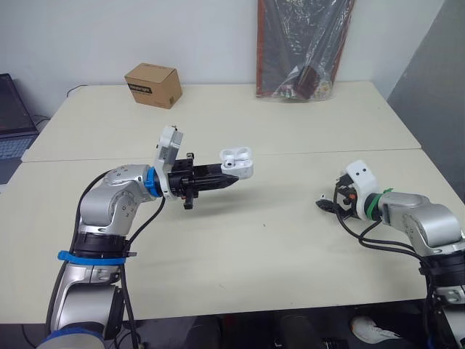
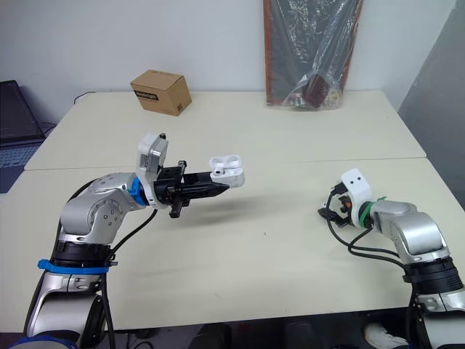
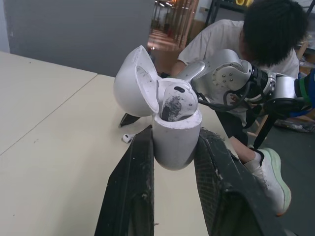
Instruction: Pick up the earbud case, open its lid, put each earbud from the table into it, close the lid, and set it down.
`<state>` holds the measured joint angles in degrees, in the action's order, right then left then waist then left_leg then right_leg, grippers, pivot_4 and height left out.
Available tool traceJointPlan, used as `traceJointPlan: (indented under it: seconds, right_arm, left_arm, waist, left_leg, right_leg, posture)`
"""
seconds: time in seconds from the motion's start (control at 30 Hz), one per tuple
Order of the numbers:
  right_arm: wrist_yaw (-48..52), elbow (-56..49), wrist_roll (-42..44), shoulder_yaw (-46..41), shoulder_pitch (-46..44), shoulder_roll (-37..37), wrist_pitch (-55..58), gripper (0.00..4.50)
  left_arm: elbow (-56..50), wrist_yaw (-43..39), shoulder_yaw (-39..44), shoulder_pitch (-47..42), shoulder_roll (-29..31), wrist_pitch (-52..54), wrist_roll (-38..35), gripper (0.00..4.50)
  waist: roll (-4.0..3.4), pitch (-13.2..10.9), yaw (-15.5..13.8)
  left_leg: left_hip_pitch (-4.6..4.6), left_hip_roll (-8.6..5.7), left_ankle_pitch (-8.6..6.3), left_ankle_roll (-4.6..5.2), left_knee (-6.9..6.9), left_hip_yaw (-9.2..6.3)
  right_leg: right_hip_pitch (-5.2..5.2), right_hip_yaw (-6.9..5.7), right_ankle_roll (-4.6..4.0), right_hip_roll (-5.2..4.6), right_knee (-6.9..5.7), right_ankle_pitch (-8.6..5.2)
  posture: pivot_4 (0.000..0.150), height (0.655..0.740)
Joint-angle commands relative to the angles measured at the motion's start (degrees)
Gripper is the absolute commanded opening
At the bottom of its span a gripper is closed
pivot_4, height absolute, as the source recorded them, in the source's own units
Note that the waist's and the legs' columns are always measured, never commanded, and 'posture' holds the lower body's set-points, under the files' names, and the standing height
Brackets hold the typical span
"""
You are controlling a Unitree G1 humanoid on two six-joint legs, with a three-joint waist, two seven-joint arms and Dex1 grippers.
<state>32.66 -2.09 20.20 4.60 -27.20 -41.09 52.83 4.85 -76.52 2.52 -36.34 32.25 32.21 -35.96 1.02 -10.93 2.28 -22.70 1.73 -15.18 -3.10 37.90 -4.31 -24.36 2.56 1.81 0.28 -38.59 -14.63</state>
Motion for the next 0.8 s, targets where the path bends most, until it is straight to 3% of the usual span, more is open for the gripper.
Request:
traceJointPlan:
  seconds: [0.03,0.13,0.23,0.3,0.5,0.63,0.73,0.8]
  right_arm:
    - [0.7,-0.7,-0.8,-0.7,0.3,0.3,-0.7,4.14]
    - [0.8,-1.1,-1.2,-0.9,0.4,0.9,-0.4,4.14]
    - [0.7,-1.1,-1.4,-1.1,0.3,1.3,0.0,3.56]
    - [0.8,-1.1,-1.4,-1.1,0.3,1.4,0.1,2.94]
    - [0.9,-0.4,-1.8,-0.9,0.2,1.4,-0.2,2.94]
    - [1.0,-0.2,-2.0,-0.9,0.1,1.4,-0.3,1.98]
    - [1.3,0.1,-2.3,-0.7,-0.1,1.3,-0.3,0.81]
    - [1.8,0.3,-2.4,-0.6,-0.2,1.0,-0.3,0.62]
  left_arm:
    - [-2.0,0.5,0.7,0.0,0.3,-0.1,-1.0,0.79]
    - [-2.2,0.7,0.6,0.3,0.3,-0.2,-1.0,0.79]
    - [-2.3,1.0,0.5,0.3,0.1,-0.4,-1.0,0.79]
    - [-2.1,1.1,0.5,0.3,0.0,-0.5,-0.9,0.79]
    - [-1.9,1.2,0.5,0.3,-0.2,-0.8,-0.9,0.79]
    - [-2.0,1.3,0.5,0.7,-0.2,-1.0,-0.8,0.79]
    - [-2.0,1.2,0.6,0.9,-0.1,-1.0,-0.8,0.79]
    - [-1.8,1.2,0.6,0.9,-0.1,-1.1,-0.8,0.79]
  waist:
    - [0.00,0.0,0.0]
    - [0.00,0.0,0.0]
    - [0.00,0.0,0.0]
    - [0.00,0.0,0.0]
    - [0.00,0.0,0.0]
    - [0.00,0.0,0.0]
    - [0.00,0.0,0.0]
    - [0.00,0.0,0.0]
  left_leg:
    - [0.00,0.00,0.00,0.00,0.00,0.00]
    - [0.03,0.00,0.00,0.00,0.01,0.01]
    - [0.08,0.00,0.00,0.00,0.01,0.01]
    - [0.09,0.00,0.00,0.00,0.01,0.00]
    - [0.12,0.00,0.00,0.00,0.03,0.01]
    - [0.14,0.00,0.00,0.00,0.03,0.01]
    - [0.15,0.00,0.00,0.00,0.03,0.01]
    - [0.15,0.00,0.00,0.00,0.04,0.01]
  right_leg:
    - [0.00,0.00,0.00,0.00,-0.01,0.00]
    - [0.01,0.01,0.00,0.00,-0.02,0.00]
    - [0.04,0.02,0.00,0.00,-0.05,0.00]
    - [0.04,0.01,0.01,0.00,-0.07,0.00]
    - [0.08,0.02,0.01,0.00,-0.09,0.00]
    - [0.08,0.02,0.00,0.00,-0.11,0.00]
    - [0.09,0.02,0.00,0.00,-0.12,0.00]
    - [0.10,0.02,0.00,0.00,-0.12,0.00]
  posture:
    - [0.150,0.7400]
    - [0.150,0.7400]
    - [0.150,0.7400]
    - [0.150,0.7400]
    - [0.150,0.7400]
    - [0.150,0.7400]
    - [0.150,0.7400]
    - [0.150,0.7400]
